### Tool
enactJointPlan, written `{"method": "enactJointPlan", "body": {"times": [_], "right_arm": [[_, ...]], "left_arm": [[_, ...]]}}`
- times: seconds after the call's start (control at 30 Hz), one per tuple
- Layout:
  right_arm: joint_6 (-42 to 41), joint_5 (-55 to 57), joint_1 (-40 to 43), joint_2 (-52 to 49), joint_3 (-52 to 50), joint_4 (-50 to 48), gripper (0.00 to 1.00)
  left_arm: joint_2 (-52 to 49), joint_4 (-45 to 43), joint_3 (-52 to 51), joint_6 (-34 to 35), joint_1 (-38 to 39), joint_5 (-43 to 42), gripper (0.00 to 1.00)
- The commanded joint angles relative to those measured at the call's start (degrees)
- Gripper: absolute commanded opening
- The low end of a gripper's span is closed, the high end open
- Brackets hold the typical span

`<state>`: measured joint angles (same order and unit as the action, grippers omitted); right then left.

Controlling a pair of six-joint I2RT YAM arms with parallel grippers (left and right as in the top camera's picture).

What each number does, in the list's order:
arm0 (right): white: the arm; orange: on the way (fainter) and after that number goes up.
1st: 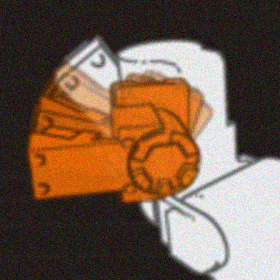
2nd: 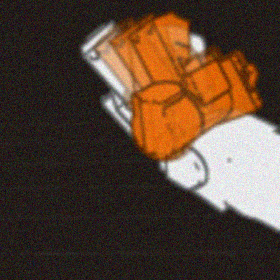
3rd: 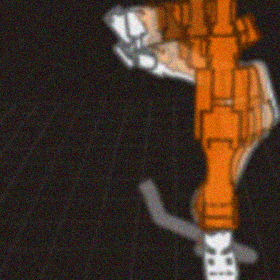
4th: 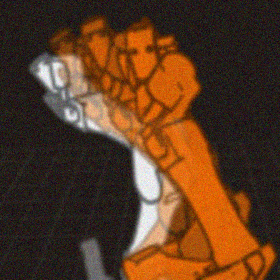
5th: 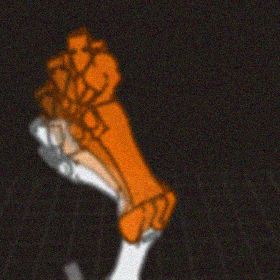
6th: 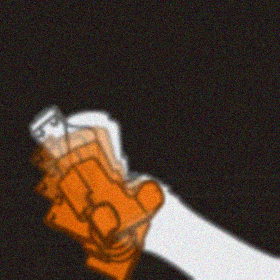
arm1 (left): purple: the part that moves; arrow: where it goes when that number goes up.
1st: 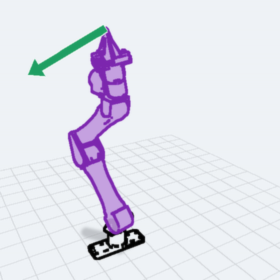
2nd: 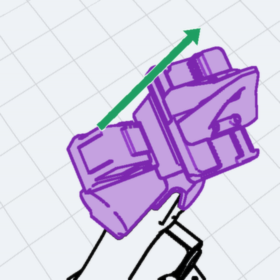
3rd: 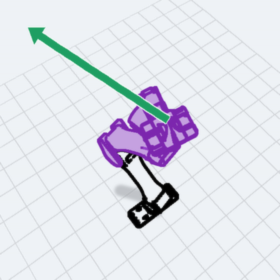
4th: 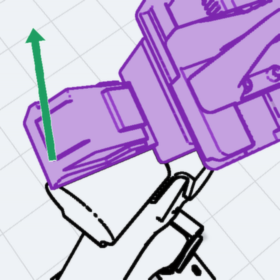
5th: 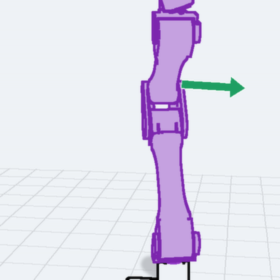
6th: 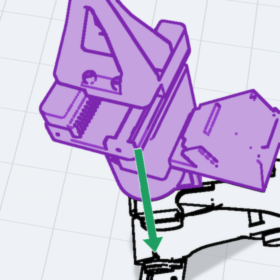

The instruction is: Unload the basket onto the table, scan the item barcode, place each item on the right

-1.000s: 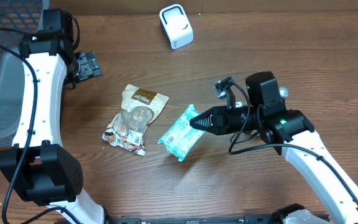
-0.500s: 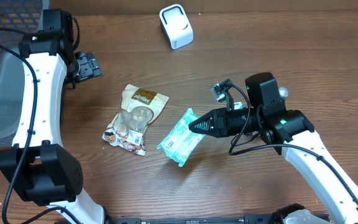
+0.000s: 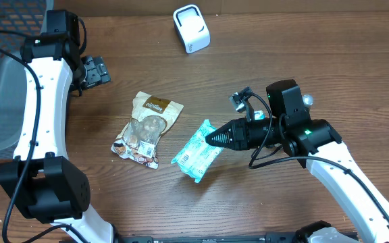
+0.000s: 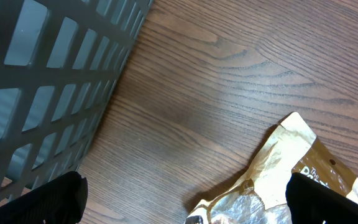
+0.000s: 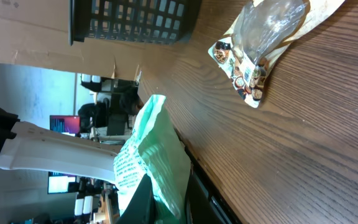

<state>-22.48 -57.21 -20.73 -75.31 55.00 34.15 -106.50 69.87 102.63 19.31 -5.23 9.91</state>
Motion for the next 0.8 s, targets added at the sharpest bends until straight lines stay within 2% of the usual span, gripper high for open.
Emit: {"method": "enactJointPlan", "body": {"times": [0.0,0.13,0.77], "right_arm": [[-2.9,2.6,-0.2,1.6,0.3,0.1,0.04],[-6.2,9.5,-0.3,3.9,0.3,1.1,0.04],[-4.6,10.3,-0.2,6.5,0.3,4.3,0.04]], "left_arm": [[0.4,0.0,0.7,0.0,0.0,0.6,1.00],[0.4,0.0,0.7,0.0,0.0,0.6,1.00],[0.4,0.0,0.7,0.0,0.0,0.6,1.00]]}}
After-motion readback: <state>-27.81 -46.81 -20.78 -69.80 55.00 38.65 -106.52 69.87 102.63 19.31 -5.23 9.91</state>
